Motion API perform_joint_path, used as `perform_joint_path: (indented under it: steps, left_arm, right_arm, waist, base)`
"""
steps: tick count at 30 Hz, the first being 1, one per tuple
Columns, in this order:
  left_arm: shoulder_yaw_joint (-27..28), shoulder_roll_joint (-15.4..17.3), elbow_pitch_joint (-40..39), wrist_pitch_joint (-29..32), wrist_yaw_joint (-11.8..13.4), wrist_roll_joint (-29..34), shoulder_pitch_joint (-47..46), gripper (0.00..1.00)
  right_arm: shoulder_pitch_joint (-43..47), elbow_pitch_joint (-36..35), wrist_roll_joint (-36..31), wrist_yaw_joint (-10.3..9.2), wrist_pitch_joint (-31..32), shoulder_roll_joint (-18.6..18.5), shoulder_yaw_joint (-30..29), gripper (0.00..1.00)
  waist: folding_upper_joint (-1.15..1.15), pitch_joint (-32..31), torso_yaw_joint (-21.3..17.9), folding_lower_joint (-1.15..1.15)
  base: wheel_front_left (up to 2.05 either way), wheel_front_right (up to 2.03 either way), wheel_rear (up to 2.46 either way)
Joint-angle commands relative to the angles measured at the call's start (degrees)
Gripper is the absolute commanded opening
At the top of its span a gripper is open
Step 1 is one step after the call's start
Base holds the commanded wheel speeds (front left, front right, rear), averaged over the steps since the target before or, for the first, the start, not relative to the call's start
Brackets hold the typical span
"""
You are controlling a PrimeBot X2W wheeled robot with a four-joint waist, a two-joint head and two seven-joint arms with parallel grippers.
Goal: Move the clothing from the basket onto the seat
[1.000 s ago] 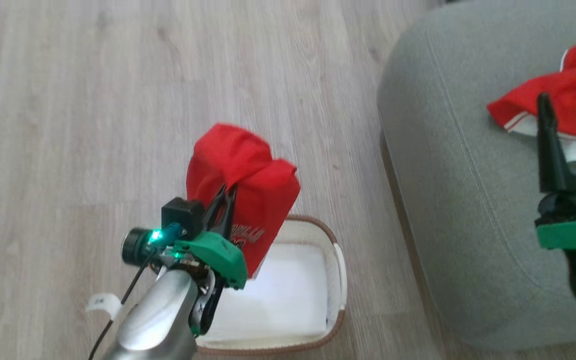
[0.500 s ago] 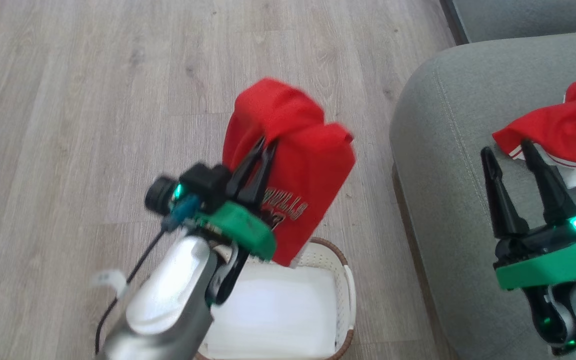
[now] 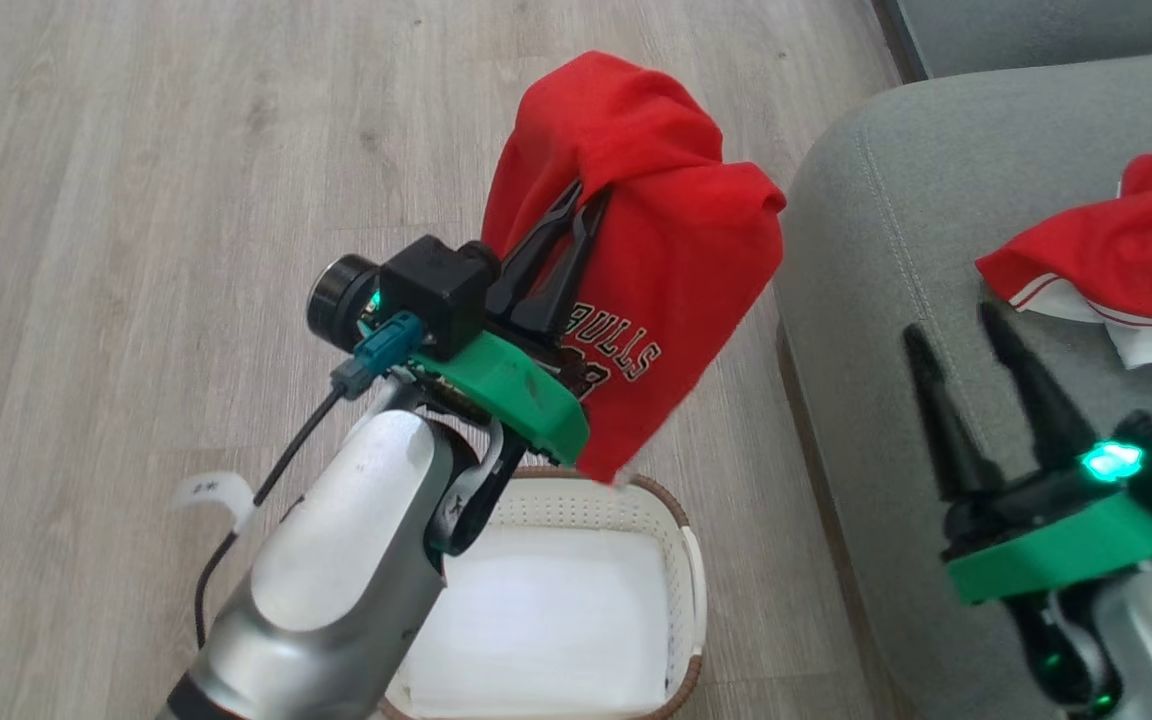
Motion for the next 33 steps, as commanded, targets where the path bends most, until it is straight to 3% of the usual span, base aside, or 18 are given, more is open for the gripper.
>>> perform_joint_path:
  steps: [1,11,24,33]
  left_arm:
    - [1.9,0.7,-2.5,0.1,0.2,-0.2,-3.2,0.0]
    - [-0.5,0.3,-3.5,0.0,-0.4,-0.7,-3.6,0.0]
    - [-5.1,-0.4,-4.6,0.6,-0.8,-2.6,-4.5,0.0]
    - [-8.1,-0.6,-3.5,0.3,-0.5,-4.4,-4.8,0.0]
  right_arm:
    - [-1.6,-1.8,0.6,-0.01,-0.3,-0.5,2.2,1.0]
    - [-9.5,2.5,6.0,-0.01,-0.3,-2.9,16.7,1.0]
    - [-18.2,9.2,14.1,-0.01,-0.3,-5.2,26.7,1.0]
    - [-22.1,9.2,16.2,-0.01,-0.3,-3.1,32.5,1.0]
  waist:
    - [0.0,0.1,-0.2,0.01]
    - [0.0,0.4,-0.1,0.01]
    - [0.0,0.6,3.8,0.01]
    - [0.0,0.5,6.3,0.01]
  base:
    - [0.0,0.0,0.0]
    - [0.0,0.0,0.0]
    - [0.0,0.0,0.0]
    - [0.0,0.0,0.0]
